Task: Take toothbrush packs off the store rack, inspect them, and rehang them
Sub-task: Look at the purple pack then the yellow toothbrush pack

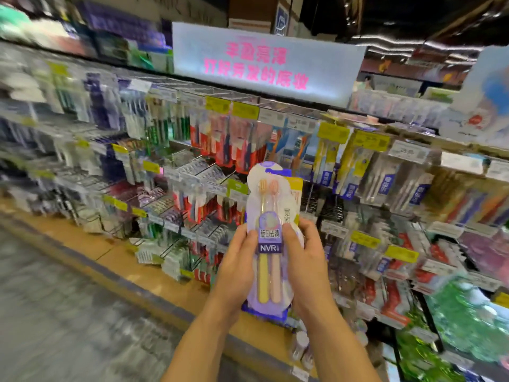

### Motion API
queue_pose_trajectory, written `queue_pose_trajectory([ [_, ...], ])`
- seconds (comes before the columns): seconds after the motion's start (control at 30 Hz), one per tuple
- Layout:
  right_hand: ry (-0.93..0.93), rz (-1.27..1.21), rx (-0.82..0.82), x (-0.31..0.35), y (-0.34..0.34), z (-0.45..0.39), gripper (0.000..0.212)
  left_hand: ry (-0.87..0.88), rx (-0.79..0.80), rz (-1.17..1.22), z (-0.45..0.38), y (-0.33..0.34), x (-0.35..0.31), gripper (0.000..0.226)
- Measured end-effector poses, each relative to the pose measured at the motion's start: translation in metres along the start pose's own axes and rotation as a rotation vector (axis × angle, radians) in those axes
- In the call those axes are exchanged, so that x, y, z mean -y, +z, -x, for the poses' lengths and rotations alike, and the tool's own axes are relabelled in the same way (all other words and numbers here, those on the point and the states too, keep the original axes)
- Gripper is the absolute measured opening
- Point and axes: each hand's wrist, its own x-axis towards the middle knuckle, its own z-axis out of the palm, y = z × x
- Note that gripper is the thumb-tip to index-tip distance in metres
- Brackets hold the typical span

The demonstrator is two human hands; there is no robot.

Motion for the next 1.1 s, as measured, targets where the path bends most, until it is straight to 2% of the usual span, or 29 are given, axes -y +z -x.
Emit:
queue_pose_trajectory([
  [0.07,-0.004,-0.025,0.034,-0.002,0.030,-0.003,0.015,0.002,-0.021,0.009,-0.006,-0.024,-0.011,0.056],
  [0.13,0.012,-0.062,0.061,-0.006,0.057,-0.008,0.017,0.023,-0.037,0.025,-0.010,-0.045,-0.023,0.025],
  [0.3,0.038,-0.092,0.135,-0.007,0.113,-0.022,0.014,0.012,-0.113,0.050,-0.024,-0.092,-0.042,0.029],
  [0.43,0.071,-0.129,0.195,-0.013,0.147,-0.038,0.014,0.016,-0.186,0.082,-0.044,-0.123,-0.047,0.067],
  [0.5,0.076,-0.149,0.221,-0.014,0.162,-0.051,0.013,0.022,-0.170,0.090,-0.058,-0.136,-0.048,0.074],
  [0.57,0.080,-0.162,0.242,-0.016,0.178,-0.066,0.013,0.012,-0.172,0.108,-0.073,-0.148,-0.053,0.069],
  [0.8,0.078,-0.189,0.254,-0.035,0.232,-0.136,0.019,0.005,-0.193,0.056,-0.143,-0.177,-0.070,0.027],
  [0.9,0.076,-0.226,0.271,-0.039,0.252,-0.162,0.021,-0.011,-0.201,0.035,-0.168,-0.192,-0.075,0.023],
  [1.0,0.043,-0.228,0.297,-0.043,0.279,-0.194,0.019,-0.018,-0.226,0.034,-0.198,-0.210,-0.085,0.039],
  [1.07,0.027,-0.232,0.312,-0.045,0.298,-0.210,0.017,-0.009,-0.264,0.066,-0.218,-0.225,-0.088,0.075],
  [1.1,0.028,-0.241,0.324,-0.048,0.307,-0.217,0.017,-0.004,-0.271,0.072,-0.226,-0.233,-0.089,0.085],
])
